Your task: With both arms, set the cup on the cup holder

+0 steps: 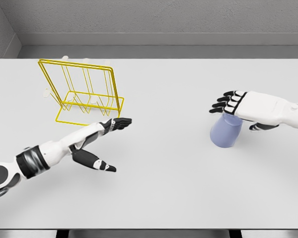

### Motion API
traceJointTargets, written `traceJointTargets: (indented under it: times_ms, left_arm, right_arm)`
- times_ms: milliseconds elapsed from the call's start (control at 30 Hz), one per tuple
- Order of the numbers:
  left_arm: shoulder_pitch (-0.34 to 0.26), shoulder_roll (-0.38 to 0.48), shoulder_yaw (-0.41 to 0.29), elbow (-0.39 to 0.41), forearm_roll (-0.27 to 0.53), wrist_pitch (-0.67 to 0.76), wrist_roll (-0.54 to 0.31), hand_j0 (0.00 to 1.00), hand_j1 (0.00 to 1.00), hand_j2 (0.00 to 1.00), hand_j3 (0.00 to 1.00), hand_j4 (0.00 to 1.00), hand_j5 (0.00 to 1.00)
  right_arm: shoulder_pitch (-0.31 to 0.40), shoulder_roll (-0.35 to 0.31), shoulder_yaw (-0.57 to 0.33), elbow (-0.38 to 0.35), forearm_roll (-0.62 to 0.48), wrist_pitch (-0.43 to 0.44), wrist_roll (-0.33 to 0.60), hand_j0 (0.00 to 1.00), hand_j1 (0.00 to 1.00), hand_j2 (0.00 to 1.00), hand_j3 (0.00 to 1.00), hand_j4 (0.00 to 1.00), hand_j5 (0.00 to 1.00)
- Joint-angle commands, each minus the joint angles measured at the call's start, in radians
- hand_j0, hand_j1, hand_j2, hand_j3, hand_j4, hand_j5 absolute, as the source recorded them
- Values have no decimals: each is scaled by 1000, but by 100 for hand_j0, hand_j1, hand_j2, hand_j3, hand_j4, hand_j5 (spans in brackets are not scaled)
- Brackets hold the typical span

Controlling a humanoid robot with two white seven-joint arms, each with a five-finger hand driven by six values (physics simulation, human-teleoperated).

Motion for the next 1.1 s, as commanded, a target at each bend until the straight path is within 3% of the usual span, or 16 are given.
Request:
traceJointTargets:
  times_ms: [0,67,233,500,567,1067]
  left_arm:
    - [0,-16,-7,-1,54,48,-3,100,100,100,100,100,100]
    - [-6,-28,-15,-1,92,59,-4,100,100,100,100,100,100]
    - [-8,-57,-31,26,89,58,-9,100,100,100,100,100,100]
    - [-15,-108,-31,35,125,170,-7,100,100,100,100,100,100]
    - [-15,-112,-30,39,135,170,-7,100,100,100,100,100,100]
    - [-23,-146,-27,111,189,170,-3,100,100,100,100,100,100]
  right_arm:
    - [0,10,8,14,-4,2,0,100,100,100,100,100,100]
    - [0,12,15,20,5,2,0,100,100,100,100,100,100]
    - [-38,38,58,63,8,2,1,100,100,100,100,100,100]
    - [-40,38,74,57,17,2,3,100,100,100,100,100,100]
    - [-40,38,74,55,25,2,3,93,93,93,93,93,93]
    - [-40,38,89,52,62,2,1,76,76,76,76,76,76]
